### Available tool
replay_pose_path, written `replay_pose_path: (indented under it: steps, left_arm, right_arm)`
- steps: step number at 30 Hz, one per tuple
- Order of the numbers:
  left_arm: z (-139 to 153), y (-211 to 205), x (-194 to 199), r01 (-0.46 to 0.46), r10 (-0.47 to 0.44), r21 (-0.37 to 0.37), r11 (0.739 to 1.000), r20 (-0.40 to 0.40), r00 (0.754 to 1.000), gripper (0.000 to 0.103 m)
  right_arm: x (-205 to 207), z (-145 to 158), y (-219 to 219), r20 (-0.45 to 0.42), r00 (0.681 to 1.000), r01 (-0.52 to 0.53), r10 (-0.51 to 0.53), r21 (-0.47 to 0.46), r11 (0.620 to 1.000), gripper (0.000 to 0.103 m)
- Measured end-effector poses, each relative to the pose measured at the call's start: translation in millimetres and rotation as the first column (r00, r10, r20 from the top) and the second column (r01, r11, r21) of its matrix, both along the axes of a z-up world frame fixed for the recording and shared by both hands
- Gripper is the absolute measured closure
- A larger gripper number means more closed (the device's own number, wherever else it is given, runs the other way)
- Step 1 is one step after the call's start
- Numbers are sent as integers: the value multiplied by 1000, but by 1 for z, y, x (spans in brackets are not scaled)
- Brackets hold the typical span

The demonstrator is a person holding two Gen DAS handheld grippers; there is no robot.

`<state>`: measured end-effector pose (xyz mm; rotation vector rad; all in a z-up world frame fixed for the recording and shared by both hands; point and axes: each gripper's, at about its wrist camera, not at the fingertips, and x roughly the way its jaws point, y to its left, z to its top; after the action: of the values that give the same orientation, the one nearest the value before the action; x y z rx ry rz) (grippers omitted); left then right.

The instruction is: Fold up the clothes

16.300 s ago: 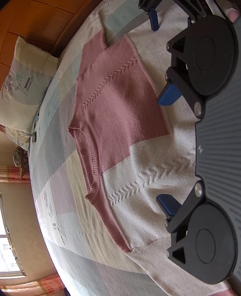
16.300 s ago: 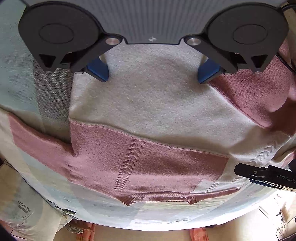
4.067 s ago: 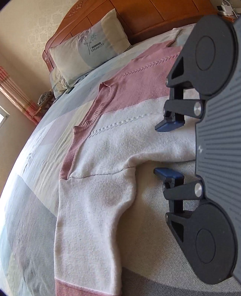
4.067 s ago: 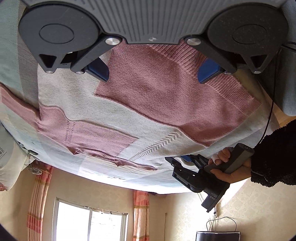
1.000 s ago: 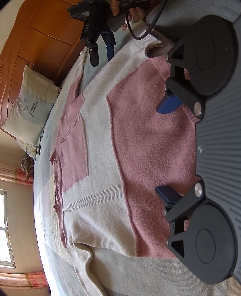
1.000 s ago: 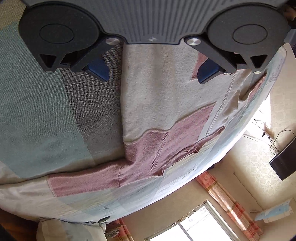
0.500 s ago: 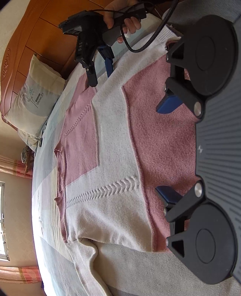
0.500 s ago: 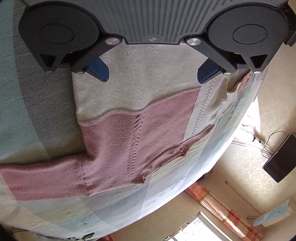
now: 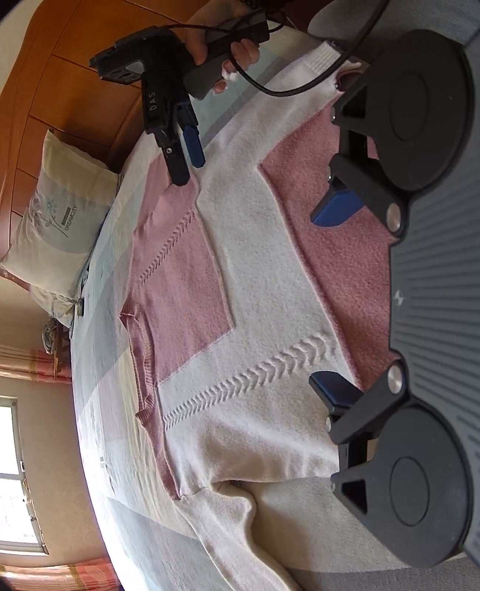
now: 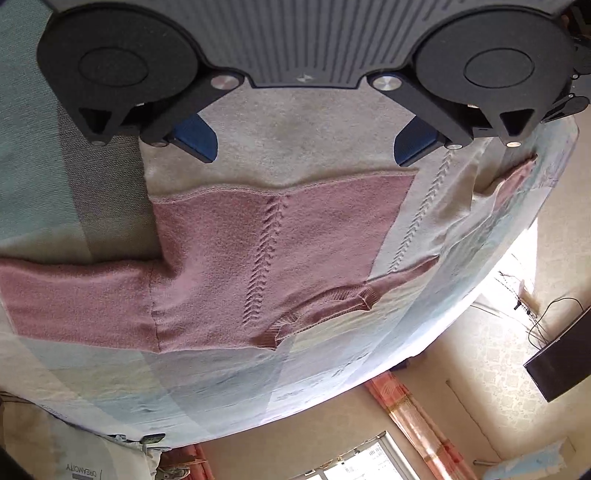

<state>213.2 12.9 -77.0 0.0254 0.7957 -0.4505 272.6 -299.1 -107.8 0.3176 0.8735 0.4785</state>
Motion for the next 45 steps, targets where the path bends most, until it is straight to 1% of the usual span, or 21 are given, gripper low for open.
replay_pose_path:
  steps: [1, 3, 5, 6, 9, 11, 13, 15, 17, 19, 23, 25, 28, 33, 35, 38, 39, 40, 42, 44, 45]
  left_arm:
    - [-2, -5, 11, 4, -4, 4, 1000, -10, 1000, 18]
    - [-15, -9, 29, -14, 16, 76, 997, -31, 999, 17]
    - [-30, -1, 33, -14, 22, 122, 992, -64, 998, 17]
    - [-33, 7, 27, 7, -3, 111, 994, -38, 999, 17]
    - [-33, 28, 7, 7, -3, 157, 988, -27, 1000, 17]
    - [-28, 31, -2, -8, 14, 186, 982, -35, 999, 17]
    - [-20, 25, -10, -8, 13, 206, 978, -19, 1000, 17]
    - [-10, 11, -18, 39, -44, 188, 981, 22, 999, 17]
    - [-7, -1, -23, 82, -87, 163, 983, 22, 996, 16]
    - [-6, -14, -28, 120, -123, 141, 983, 16, 992, 16]
    - [-16, -13, -39, 119, -118, 132, 984, -18, 993, 16]
    - [-22, -8, -44, 107, -101, 116, 987, -57, 993, 16]
    - [-24, -2, -51, 103, -97, 82, 991, -73, 993, 16]
    - [-26, -4, -50, 104, -100, 35, 994, -96, 990, 16]
    - [-27, -6, -51, 97, -92, 58, 994, -84, 992, 16]
    - [-27, 0, -56, 98, -92, 73, 992, -75, 993, 16]
    - [-28, 3, -57, 99, -94, 68, 993, -74, 993, 16]
    - [-28, 4, -57, 99, -95, 65, 993, -73, 993, 15]
    - [-29, 4, -57, 98, -94, 60, 993, -70, 993, 14]
    - [-29, 2, -58, 96, -92, 59, 994, -67, 993, 10]
    - [-30, 0, -58, 96, -92, 67, 993, -64, 994, 10]
  right_arm:
    - [10, -3, 7, -13, 1000, -10, 10, -7, 1000, 0]
    - [30, -17, 13, -63, 998, 2, -3, -30, 1000, 0]
    - [34, -25, 8, -50, 998, -30, 27, -45, 999, 0]
    - [28, -23, 3, -46, 998, -51, 48, -60, 997, 0]
    - [-2, -22, -22, -28, 995, -95, 91, -165, 982, 0]
    - [-25, -22, -45, -19, 994, -107, 105, -163, 981, 0]
    - [-38, -13, -56, -25, 998, -55, 51, -170, 984, 0]
    - [-52, 0, -59, 18, 999, -36, 39, -139, 990, 0]
    - [-62, 14, -47, 63, 993, -95, 99, -66, 993, 0]
    - [-68, 18, -30, 64, 984, -166, 167, -27, 986, 0]
    - [-87, 8, -17, -7, 990, -138, 138, -86, 987, 0]
    - [-99, 3, -31, -26, 994, -104, 103, -37, 994, 0]
    - [-117, -8, -66, -86, 996, -24, 35, 128, 991, 0]
    - [-129, -23, -81, -164, 985, 18, 45, 359, 933, 0]
    - [-125, -33, -71, -211, 977, 42, 22, 293, 955, 0]
    - [-129, -22, -76, -148, 987, 75, -55, 131, 988, 10]
    - [-131, -17, -83, -122, 985, 127, -121, 42, 991, 9]
    - [-132, -14, -90, -121, 974, 188, -193, -50, 981, 0]
    - [-136, -13, -105, -130, 967, 214, -219, -50, 975, 0]
    - [-143, -13, -114, -150, 969, 207, -195, 69, 976, 0]
    - [-145, -13, -113, -149, 971, 202, -188, 89, 975, 0]
